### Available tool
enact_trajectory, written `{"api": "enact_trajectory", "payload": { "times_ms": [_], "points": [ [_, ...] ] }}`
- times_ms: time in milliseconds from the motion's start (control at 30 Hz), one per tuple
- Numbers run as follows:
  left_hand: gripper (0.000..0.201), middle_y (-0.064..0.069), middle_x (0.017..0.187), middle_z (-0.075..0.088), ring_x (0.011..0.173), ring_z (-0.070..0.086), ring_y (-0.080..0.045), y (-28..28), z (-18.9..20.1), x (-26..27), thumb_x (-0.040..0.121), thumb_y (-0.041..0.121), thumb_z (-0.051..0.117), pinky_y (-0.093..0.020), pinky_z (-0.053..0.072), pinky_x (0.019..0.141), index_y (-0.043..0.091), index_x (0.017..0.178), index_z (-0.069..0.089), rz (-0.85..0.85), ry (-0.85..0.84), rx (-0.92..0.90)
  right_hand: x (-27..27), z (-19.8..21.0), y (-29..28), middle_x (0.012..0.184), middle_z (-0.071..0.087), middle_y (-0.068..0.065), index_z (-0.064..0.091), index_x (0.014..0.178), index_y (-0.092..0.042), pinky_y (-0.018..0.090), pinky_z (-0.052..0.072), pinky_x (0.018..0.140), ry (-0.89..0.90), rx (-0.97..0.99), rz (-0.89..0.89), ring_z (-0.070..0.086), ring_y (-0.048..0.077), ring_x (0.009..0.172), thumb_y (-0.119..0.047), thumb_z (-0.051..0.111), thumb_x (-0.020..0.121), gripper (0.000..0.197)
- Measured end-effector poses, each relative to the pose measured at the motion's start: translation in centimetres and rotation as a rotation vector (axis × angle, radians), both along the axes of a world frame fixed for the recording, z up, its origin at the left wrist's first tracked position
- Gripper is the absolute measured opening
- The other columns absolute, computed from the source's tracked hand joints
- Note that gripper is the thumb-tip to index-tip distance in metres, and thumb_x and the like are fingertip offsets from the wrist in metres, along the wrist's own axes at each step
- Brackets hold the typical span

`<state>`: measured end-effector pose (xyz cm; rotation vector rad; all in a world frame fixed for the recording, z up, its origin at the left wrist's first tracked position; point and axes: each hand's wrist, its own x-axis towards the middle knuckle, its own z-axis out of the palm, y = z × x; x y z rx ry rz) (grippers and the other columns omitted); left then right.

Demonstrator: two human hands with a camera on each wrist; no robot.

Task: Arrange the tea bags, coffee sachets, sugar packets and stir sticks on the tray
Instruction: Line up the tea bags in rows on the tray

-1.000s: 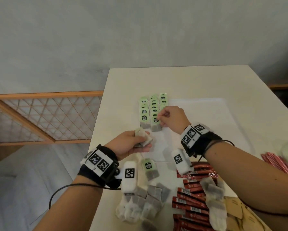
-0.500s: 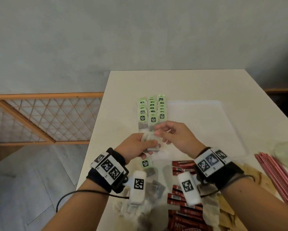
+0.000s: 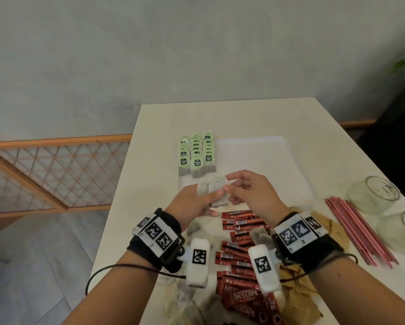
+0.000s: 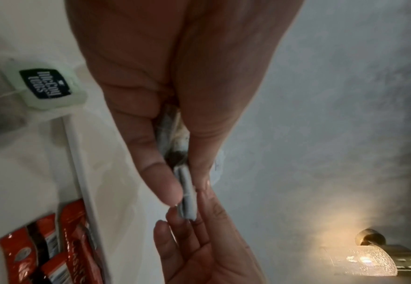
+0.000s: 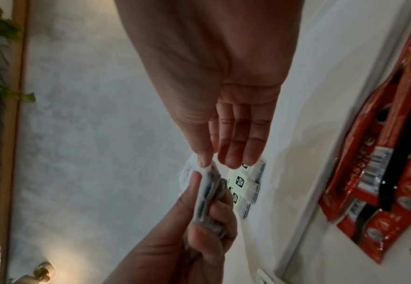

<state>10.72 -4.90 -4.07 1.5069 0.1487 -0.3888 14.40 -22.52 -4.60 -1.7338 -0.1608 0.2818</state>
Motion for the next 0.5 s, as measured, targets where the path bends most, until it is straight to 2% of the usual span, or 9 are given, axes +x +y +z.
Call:
{"api": "enact_trajectory", "payload": {
  "times_ms": [67, 133, 233, 400, 500],
  "points": [
    [0.026, 0.008, 0.079, 0.070, 0.064, 0.063, 0.000, -0.4, 0.0, -0.3, 0.091, 0.023, 0.067, -0.018, 0.051, 0.056, 0.012, 0.115, 0.069, 0.018, -0.009, 0.011, -0.4, 0.2, -0.2, 0.083, 0.071, 0.009, 0.068, 0.104, -0.015, 0.033, 0.060, 0.068, -0.001, -0.036, -0.001, 0.067, 0.016, 0.066, -0.019, 0.074, 0.084, 0.021],
    [0.025, 0.005, 0.077, 0.067, 0.057, 0.056, -0.001, -0.8, 0.0, -0.4, 0.089, 0.021, 0.069, -0.018, 0.046, 0.050, 0.009, 0.112, 0.070, 0.040, -0.017, 0.041, -0.8, 0.4, -0.3, 0.086, 0.071, 0.010, 0.069, 0.100, -0.015, 0.031, 0.058, 0.067, 0.005, -0.049, -0.006, 0.067, 0.014, 0.066, -0.019, 0.074, 0.085, 0.017],
    [0.027, -0.002, 0.085, 0.066, 0.061, 0.054, -0.005, -1.1, 0.1, -0.6, 0.086, 0.021, 0.072, -0.019, 0.045, 0.048, 0.010, 0.111, 0.070, 0.053, -0.033, 0.051, -1.1, 0.6, -0.4, 0.083, 0.070, 0.006, 0.070, 0.096, -0.013, 0.029, 0.057, 0.066, 0.028, -0.048, -0.025, 0.065, 0.012, 0.064, -0.021, 0.071, 0.087, 0.013],
    [0.028, -0.001, 0.086, 0.068, 0.063, 0.059, -0.004, -1.2, 0.2, -0.9, 0.088, 0.021, 0.070, -0.019, 0.048, 0.051, 0.007, 0.112, 0.067, 0.032, -0.032, 0.050, -1.4, 0.4, -0.2, 0.080, 0.071, 0.009, 0.070, 0.089, -0.009, 0.030, 0.056, 0.069, 0.039, -0.036, -0.001, 0.064, 0.015, 0.067, -0.024, 0.069, 0.089, 0.015],
    [0.024, -0.002, 0.086, 0.069, 0.062, 0.061, -0.003, -1.1, 0.3, -1.3, 0.093, 0.020, 0.065, -0.021, 0.052, 0.054, 0.008, 0.114, 0.065, 0.125, -0.018, -0.002, -1.4, 0.4, -0.3, 0.073, 0.068, 0.006, 0.067, 0.085, -0.005, 0.027, 0.056, 0.065, -0.007, -0.041, -0.068, 0.064, 0.013, 0.061, -0.023, 0.070, 0.088, 0.019]
  ]
}}
